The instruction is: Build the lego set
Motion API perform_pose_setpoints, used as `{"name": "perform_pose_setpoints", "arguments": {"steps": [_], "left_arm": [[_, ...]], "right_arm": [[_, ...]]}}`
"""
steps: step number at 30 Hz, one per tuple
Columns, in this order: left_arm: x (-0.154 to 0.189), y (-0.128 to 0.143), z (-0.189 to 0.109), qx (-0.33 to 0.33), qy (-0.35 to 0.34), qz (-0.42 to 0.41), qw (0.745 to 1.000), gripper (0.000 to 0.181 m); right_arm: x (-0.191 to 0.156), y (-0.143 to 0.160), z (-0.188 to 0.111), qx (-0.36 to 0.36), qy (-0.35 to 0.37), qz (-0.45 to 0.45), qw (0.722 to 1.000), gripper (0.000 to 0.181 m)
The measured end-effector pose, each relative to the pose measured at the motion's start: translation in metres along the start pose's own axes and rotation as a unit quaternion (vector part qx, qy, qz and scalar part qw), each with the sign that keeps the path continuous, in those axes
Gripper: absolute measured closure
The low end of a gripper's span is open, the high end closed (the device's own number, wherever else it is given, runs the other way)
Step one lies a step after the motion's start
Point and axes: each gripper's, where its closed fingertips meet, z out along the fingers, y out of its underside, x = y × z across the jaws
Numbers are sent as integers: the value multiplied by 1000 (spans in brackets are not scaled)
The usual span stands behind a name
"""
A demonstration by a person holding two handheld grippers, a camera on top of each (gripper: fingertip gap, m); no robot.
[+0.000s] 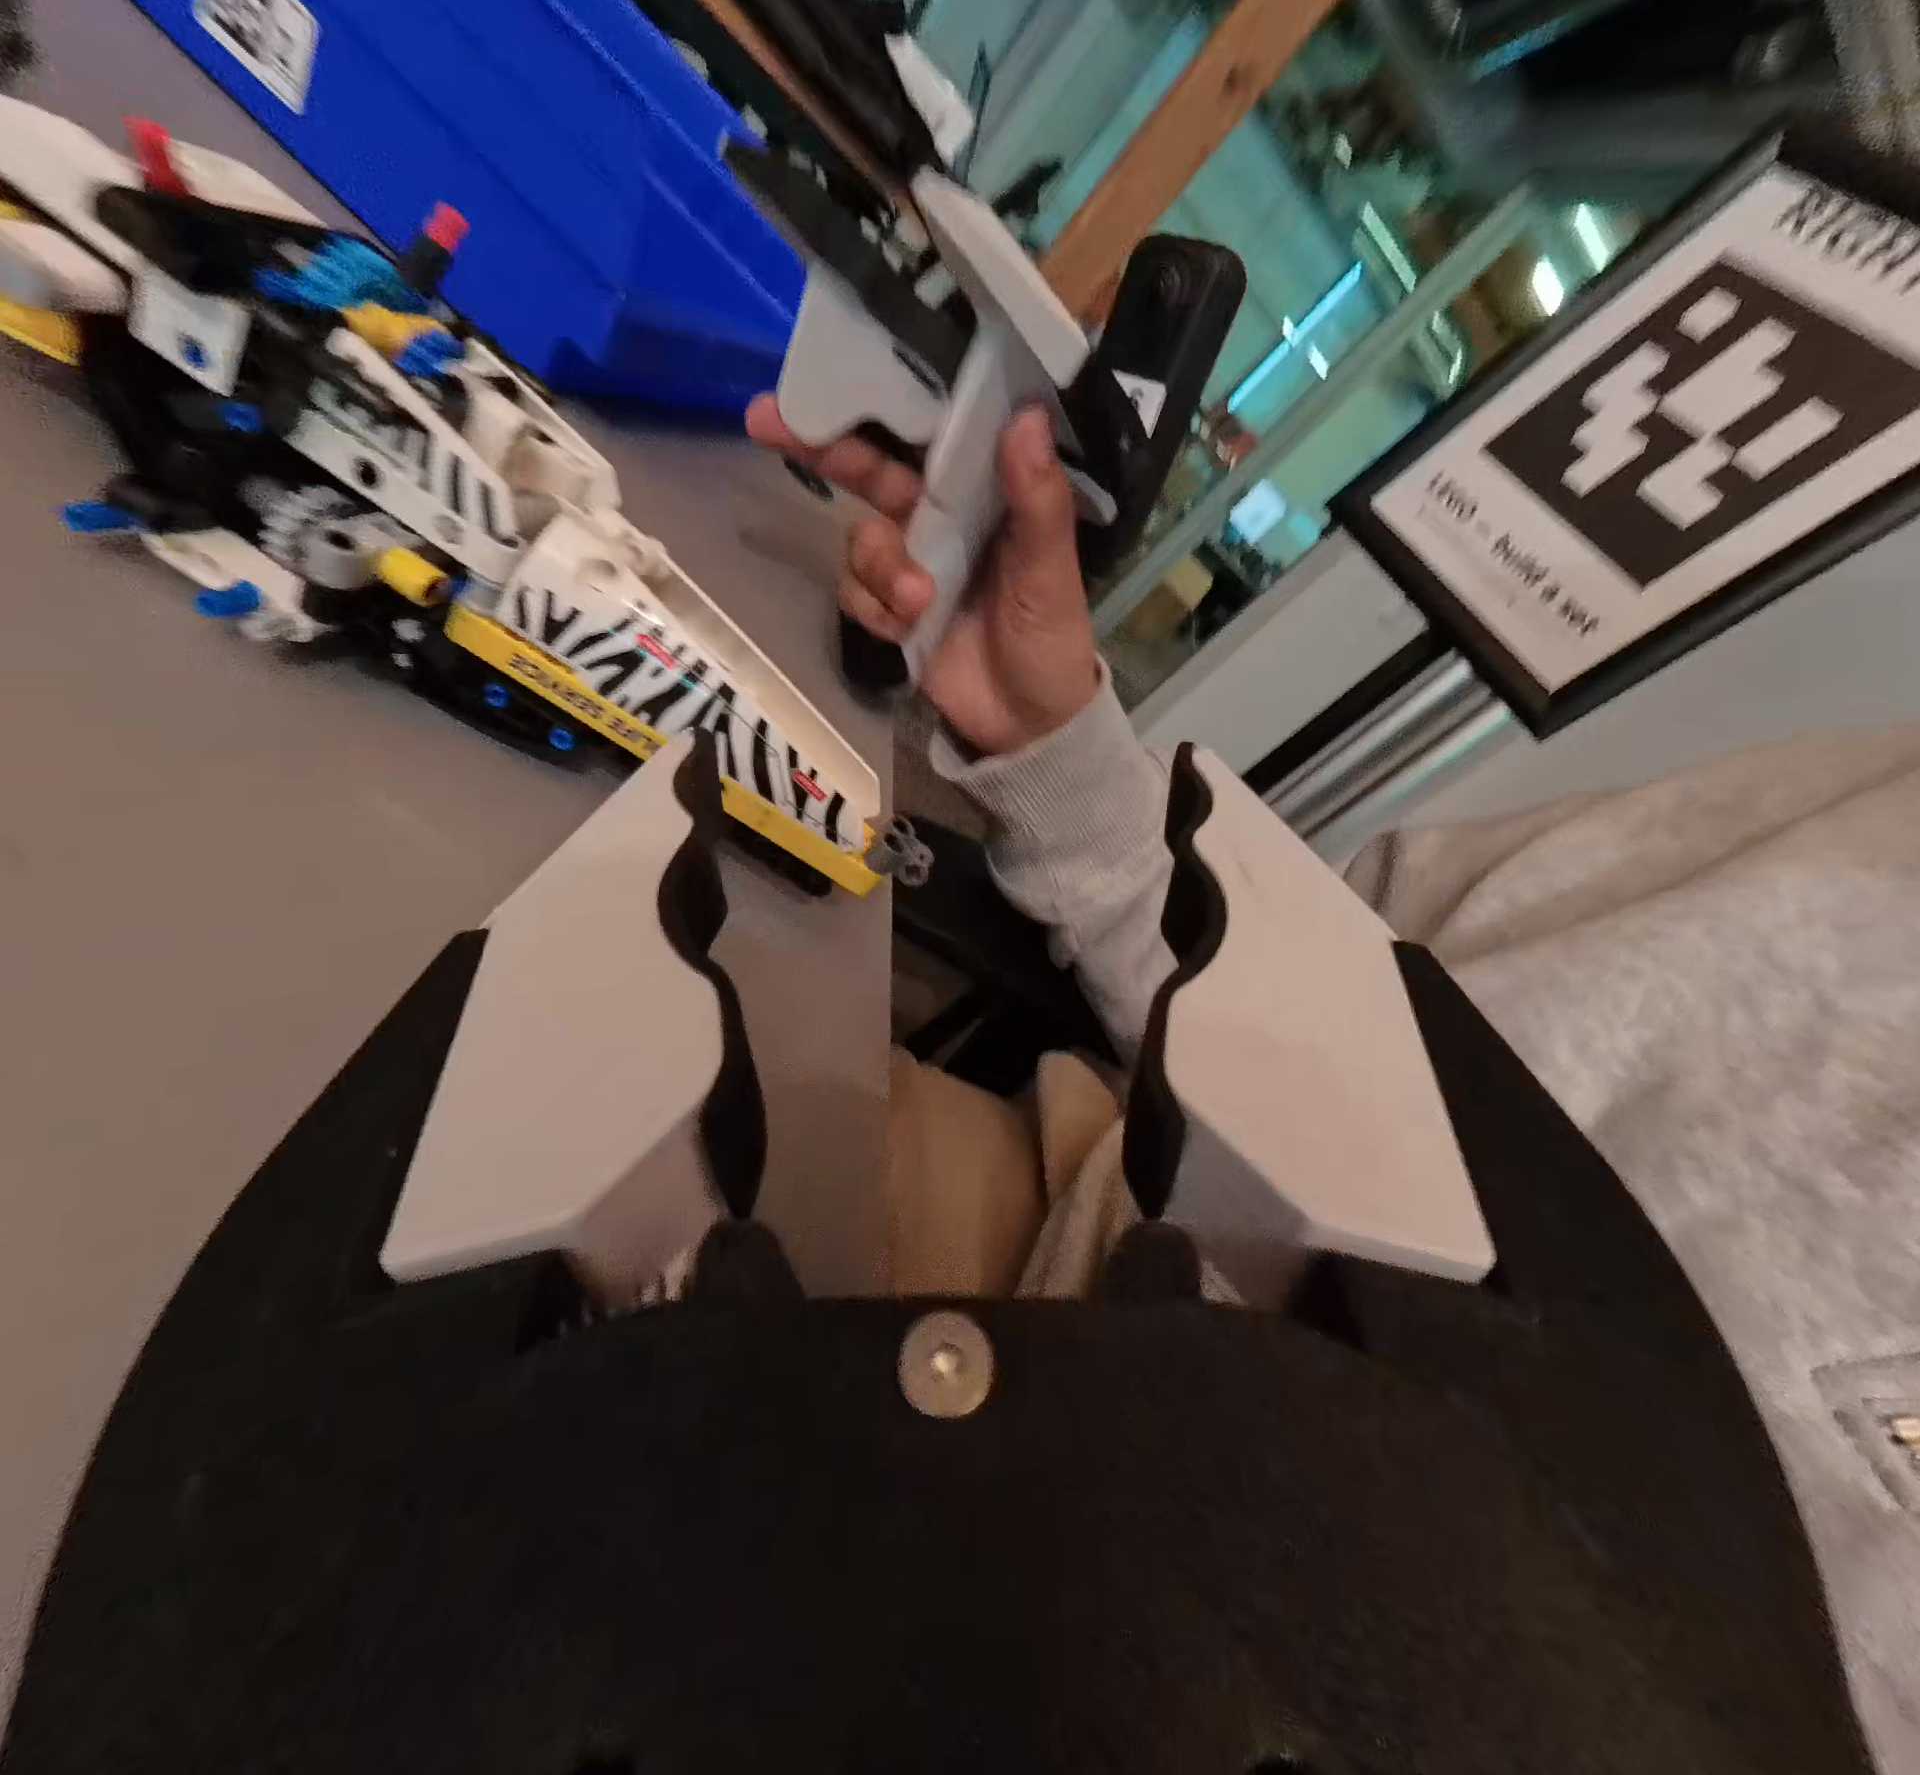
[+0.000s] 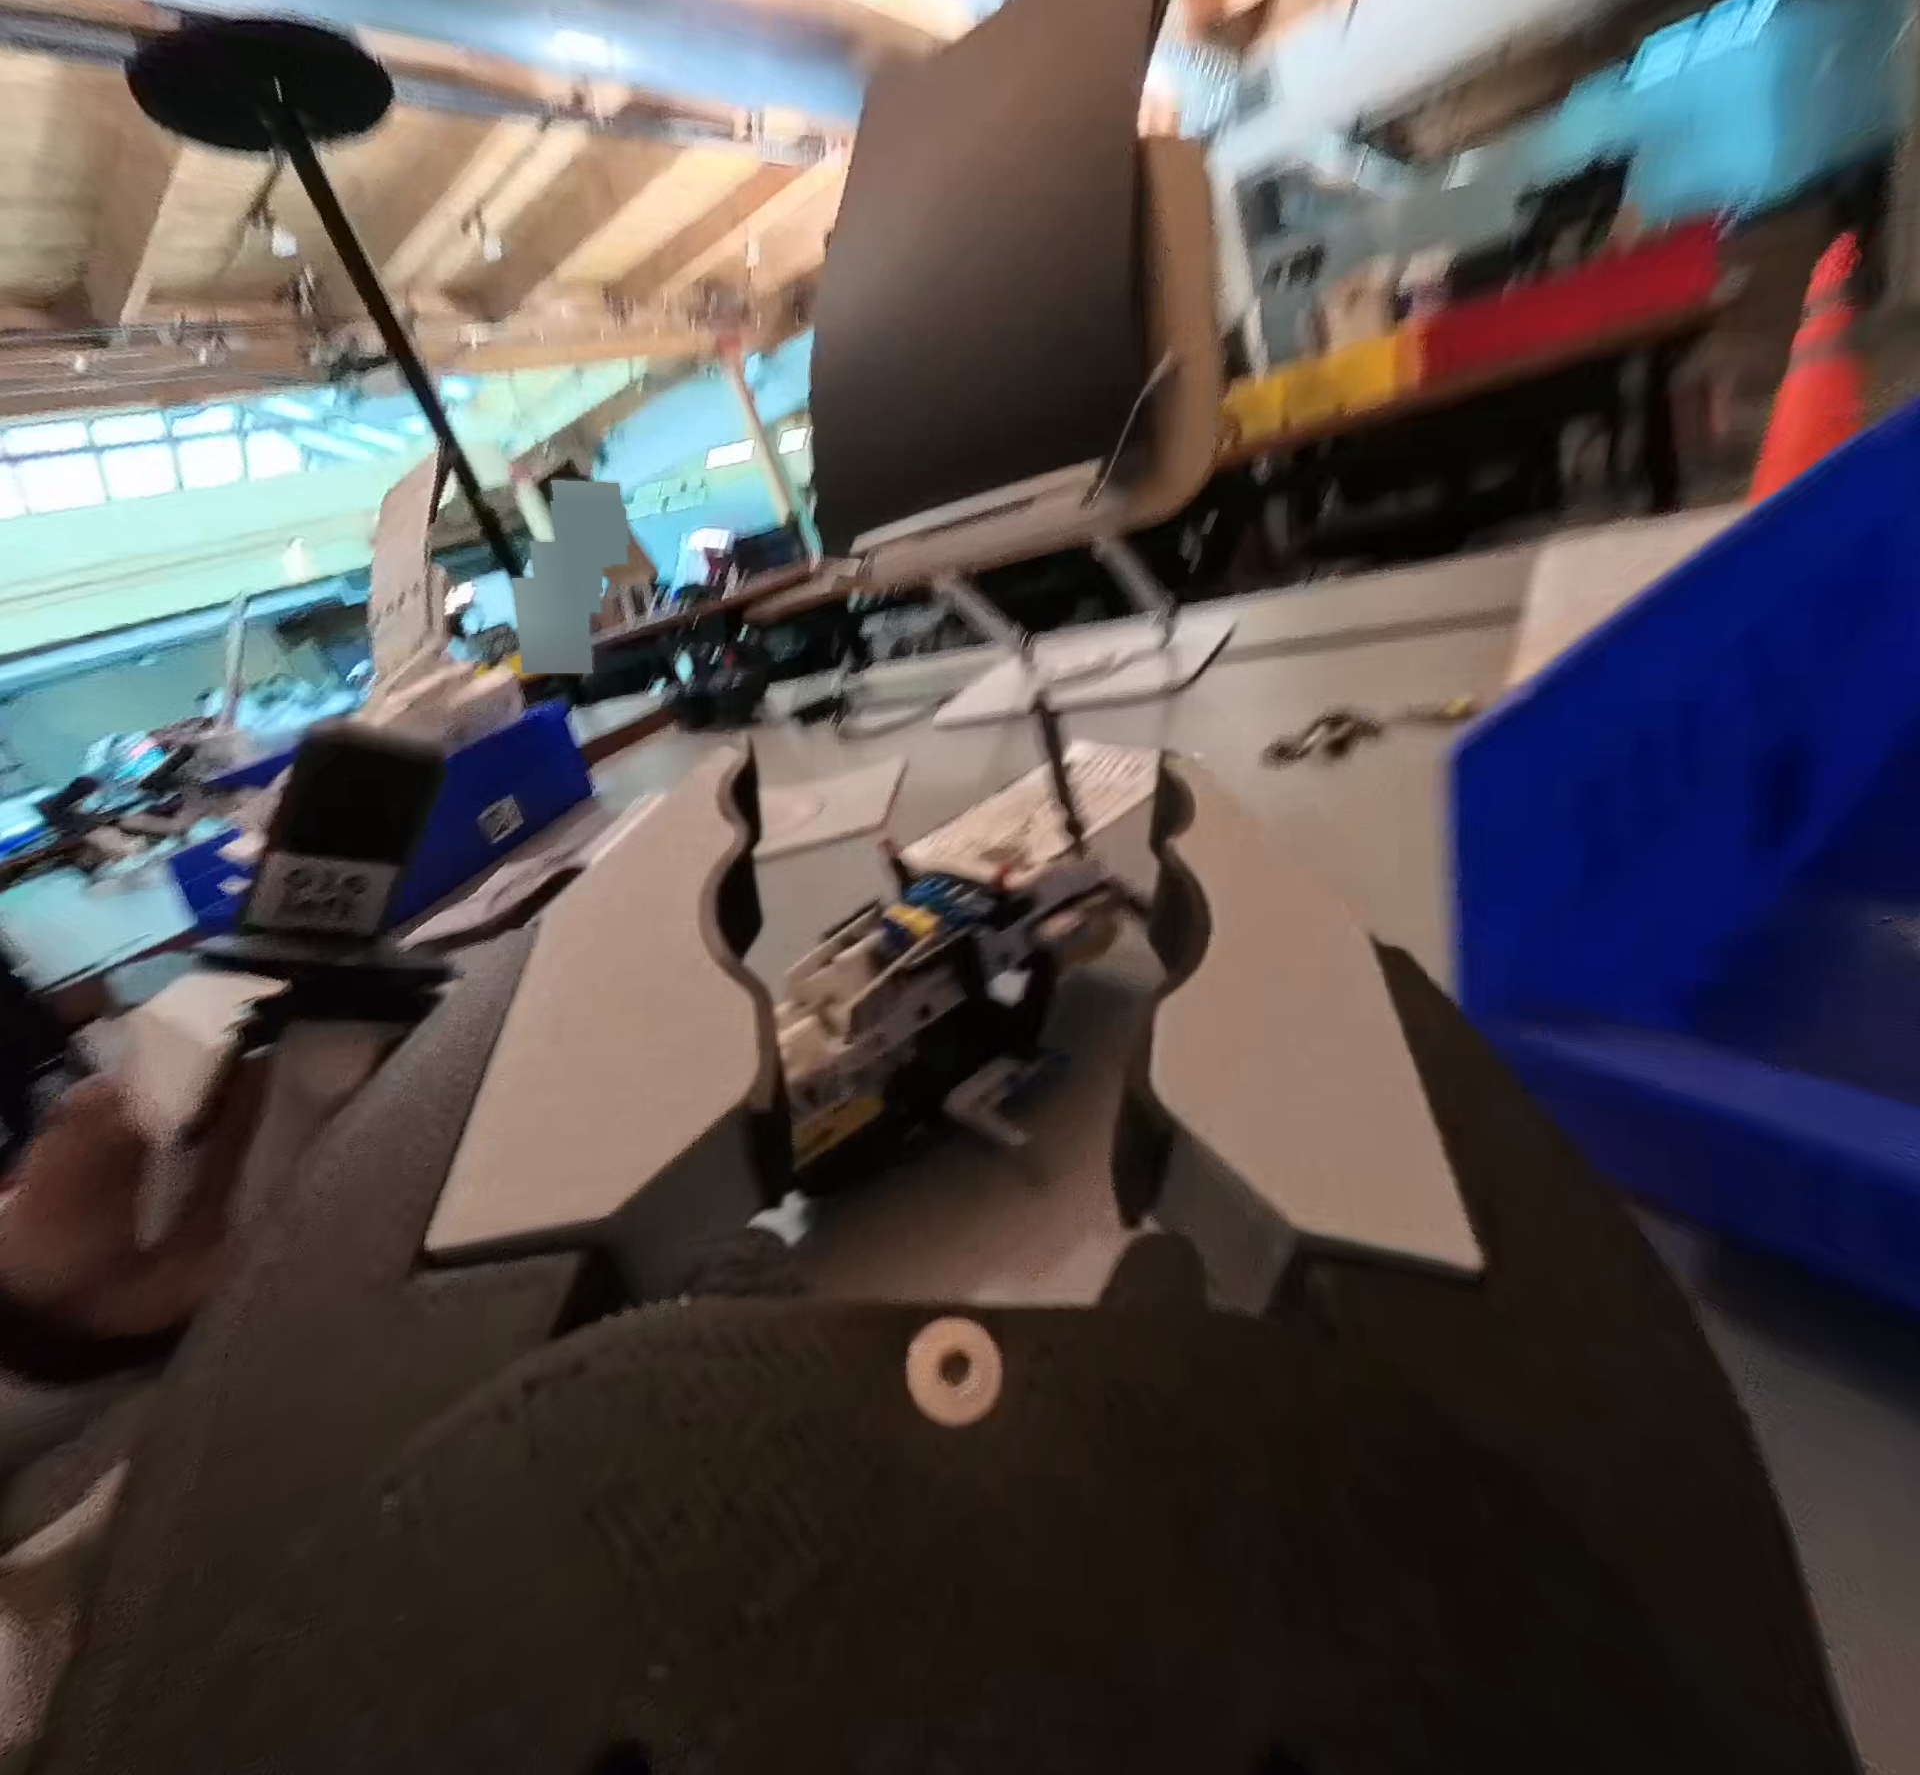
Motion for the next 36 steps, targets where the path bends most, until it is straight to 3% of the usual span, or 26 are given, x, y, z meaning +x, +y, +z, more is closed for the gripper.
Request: {"name": "perform_pose_setpoints", "arguments": {"steps": [4, 7, 13, 22, 28, 33, 36], "left_arm": [[-6, -22, -22, 84, 19, -37, 996, 94], [-6, -37, -37, 140, 54, -58, 987, 94], [-3, -36, -36, 142, 39, -29, 989, 92], [1, -38, -40, 157, 45, -21, 986, 94], [5, -43, -47, 183, 26, 19, 983, 100], [6, -44, -48, 184, 38, 10, 982, 101], [10, -52, -61, 223, 21, 48, 973, 112]], "right_arm": [[-33, 50, 28, -167, 11, 1, 986, 99], [-37, 70, 41, -213, 45, -25, 976, 94], [-32, 98, 46, -331, 104, -96, 933, 81], [-25, 104, 57, -400, 111, -170, 894, 111], [-43, 116, 71, -422, 9, -246, 873, 121], [-72, 122, 76, -412, -89, -204, 884, 126], [-79, 120, 74, -404, -102, -188, 889, 120]]}}
